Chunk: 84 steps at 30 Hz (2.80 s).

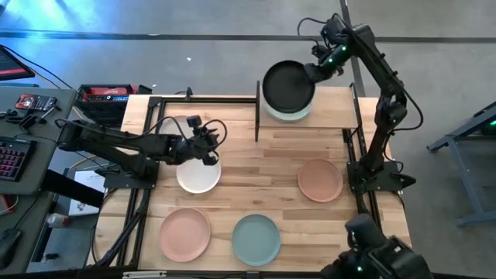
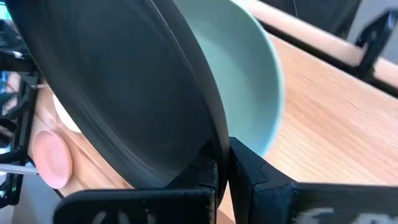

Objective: Place and stack plates onto a shelf
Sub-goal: Stack the black plate on top of the green plate on the shelf, then stack the pink plate on top of the black plate on the shelf

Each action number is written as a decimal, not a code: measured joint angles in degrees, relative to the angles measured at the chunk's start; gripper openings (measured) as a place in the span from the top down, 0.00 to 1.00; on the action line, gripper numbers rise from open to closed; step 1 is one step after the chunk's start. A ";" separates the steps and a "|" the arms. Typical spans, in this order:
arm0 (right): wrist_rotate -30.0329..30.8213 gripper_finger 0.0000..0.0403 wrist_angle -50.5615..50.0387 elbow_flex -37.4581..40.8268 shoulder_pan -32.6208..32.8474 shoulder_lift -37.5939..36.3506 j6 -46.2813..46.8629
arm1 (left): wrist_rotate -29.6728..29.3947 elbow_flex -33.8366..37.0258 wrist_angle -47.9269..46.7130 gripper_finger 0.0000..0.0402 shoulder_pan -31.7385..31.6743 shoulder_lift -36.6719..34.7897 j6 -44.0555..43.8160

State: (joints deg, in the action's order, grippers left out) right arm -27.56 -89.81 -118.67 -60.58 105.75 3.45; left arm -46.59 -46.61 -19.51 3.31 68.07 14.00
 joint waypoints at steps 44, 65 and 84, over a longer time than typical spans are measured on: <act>4.17 0.77 6.50 9.09 1.12 0.09 -1.18 | 0.61 0.00 0.13 0.79 -5.29 0.00 -2.89; 2.29 0.73 -0.16 -1.25 1.18 -0.96 -0.93 | 0.61 0.01 -0.18 0.79 -5.29 0.00 -3.35; 2.02 0.73 -0.16 -1.27 29.69 -2.69 4.17 | 21.24 0.02 -17.91 0.79 -4.86 0.00 -32.16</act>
State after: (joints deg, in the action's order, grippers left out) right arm -25.54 -89.97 -119.94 -30.89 103.07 7.62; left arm -25.34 -46.59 -37.41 -1.55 68.07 -18.16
